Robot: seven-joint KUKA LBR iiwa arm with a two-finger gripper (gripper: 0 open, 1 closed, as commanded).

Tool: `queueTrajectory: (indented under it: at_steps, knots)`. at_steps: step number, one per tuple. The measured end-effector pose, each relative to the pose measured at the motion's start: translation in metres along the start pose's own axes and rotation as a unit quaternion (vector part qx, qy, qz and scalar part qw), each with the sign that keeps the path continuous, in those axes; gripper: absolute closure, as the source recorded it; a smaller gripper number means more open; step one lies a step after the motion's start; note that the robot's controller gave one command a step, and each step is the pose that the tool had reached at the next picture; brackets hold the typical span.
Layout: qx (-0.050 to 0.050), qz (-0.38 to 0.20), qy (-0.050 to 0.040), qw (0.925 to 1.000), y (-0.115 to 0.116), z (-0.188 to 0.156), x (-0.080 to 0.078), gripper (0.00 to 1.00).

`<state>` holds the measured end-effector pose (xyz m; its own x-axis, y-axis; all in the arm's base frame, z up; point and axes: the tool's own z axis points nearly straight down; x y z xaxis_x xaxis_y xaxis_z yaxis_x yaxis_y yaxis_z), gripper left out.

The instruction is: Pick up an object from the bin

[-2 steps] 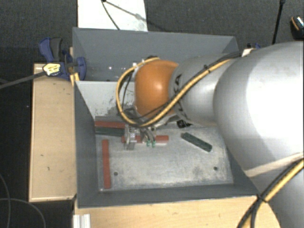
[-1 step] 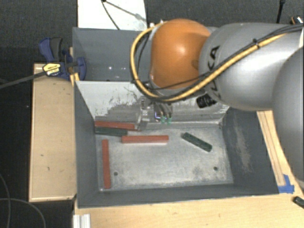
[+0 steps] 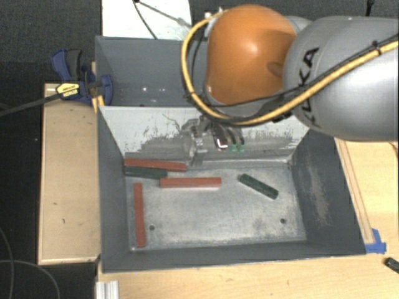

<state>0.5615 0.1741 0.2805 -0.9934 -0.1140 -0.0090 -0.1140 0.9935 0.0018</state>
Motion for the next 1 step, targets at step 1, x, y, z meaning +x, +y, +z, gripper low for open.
queueTrajectory:
  at_steps: [1]
  knots:
    - [0.0, 0.0, 0.0019, 1.0, 0.0, 0.0018, 0.0006, 0.0]
